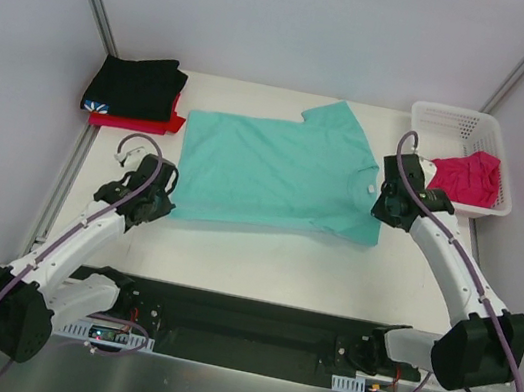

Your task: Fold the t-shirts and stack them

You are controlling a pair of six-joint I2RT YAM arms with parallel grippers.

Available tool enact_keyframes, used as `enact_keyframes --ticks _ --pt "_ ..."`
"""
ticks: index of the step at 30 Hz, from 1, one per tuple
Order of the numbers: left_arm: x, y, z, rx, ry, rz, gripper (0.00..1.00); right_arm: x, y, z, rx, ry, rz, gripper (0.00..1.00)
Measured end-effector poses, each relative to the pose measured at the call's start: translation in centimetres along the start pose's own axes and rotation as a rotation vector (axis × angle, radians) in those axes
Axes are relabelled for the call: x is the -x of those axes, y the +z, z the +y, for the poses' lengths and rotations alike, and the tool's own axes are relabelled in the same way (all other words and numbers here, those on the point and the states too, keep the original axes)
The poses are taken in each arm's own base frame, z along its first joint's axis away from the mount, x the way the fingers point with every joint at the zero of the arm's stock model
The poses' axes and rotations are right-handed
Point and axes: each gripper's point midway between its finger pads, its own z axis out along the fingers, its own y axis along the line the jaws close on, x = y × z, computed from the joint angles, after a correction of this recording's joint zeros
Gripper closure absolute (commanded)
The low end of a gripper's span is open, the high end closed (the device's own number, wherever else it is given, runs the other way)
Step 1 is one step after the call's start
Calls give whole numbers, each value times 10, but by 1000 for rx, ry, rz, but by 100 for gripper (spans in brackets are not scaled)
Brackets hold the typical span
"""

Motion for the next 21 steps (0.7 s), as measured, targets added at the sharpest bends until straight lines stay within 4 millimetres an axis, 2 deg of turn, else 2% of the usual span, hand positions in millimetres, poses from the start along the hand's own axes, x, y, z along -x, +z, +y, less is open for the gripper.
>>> enact_keyframes --ticks 9,21 --pt "26 0 -18 -7 -1 -26 100 20 7 6 7 -9 -3 96" --pt "39 15 -31 11 23 -21 100 33 25 16 2 -27 18 96"
